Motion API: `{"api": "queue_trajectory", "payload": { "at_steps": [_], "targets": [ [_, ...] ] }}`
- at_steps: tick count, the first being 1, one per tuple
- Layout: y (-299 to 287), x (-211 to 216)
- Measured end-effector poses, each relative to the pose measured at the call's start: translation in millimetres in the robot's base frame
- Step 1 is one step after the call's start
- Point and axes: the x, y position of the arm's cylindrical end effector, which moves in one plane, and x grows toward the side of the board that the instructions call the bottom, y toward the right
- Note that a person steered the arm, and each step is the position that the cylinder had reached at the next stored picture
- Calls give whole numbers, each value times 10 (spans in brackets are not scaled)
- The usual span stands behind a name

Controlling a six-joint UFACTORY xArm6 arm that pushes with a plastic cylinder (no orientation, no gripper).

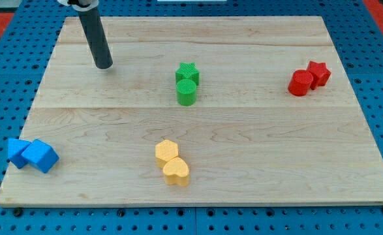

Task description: Separate green circle from green star

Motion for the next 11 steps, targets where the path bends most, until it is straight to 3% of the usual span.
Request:
{"api": "queue_trajectory", "payload": {
  "at_steps": [9, 11],
  "targets": [
    [44, -75],
    [688, 246]
  ]
}}
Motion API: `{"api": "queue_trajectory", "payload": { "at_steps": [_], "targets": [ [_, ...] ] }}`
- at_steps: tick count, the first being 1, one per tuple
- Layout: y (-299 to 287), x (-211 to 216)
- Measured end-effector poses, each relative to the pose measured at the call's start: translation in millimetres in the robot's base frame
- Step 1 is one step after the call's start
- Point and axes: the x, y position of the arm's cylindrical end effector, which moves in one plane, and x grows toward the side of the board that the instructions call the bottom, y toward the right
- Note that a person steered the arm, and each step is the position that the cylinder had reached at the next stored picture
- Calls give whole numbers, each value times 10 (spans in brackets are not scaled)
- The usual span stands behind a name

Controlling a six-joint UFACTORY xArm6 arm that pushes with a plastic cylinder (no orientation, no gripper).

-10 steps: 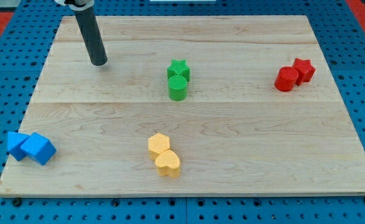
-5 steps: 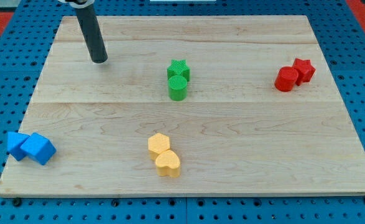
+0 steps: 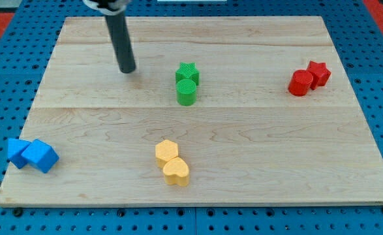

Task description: Separate green circle from green star

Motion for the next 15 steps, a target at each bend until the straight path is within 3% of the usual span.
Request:
{"api": "queue_trajectory", "payload": {
  "at_steps": [2, 4, 5, 6, 8, 10, 13, 15],
  "targets": [
    [941, 592],
    [1005, 956],
    [1679, 1028],
    [2040, 966],
    [1790, 575],
    [1692, 522],
    [2127, -234],
    [2021, -516]
  ]
}}
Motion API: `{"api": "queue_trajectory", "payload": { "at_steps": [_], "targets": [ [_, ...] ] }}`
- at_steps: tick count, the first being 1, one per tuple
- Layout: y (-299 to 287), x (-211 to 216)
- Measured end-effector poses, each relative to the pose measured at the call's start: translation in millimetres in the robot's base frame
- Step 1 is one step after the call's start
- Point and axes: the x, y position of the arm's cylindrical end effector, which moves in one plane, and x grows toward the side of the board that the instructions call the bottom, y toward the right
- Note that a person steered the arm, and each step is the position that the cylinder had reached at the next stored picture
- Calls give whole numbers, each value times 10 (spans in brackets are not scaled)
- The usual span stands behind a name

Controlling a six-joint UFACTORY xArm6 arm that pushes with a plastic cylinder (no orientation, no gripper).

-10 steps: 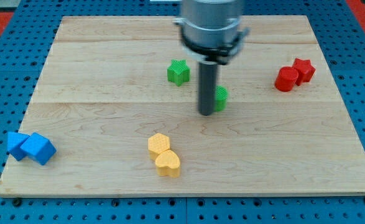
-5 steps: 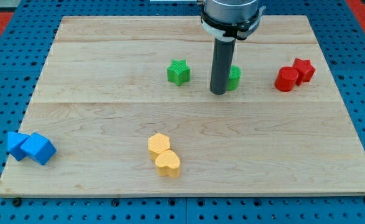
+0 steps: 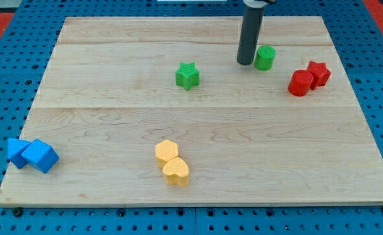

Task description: Separate green circle from green star

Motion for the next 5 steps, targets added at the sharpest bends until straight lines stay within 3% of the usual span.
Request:
{"api": "queue_trajectory", "payload": {
  "at_steps": [1, 2, 3, 5],
  "targets": [
    [622, -310],
    [830, -144],
    [464, 88],
    [811, 147]
  ]
}}
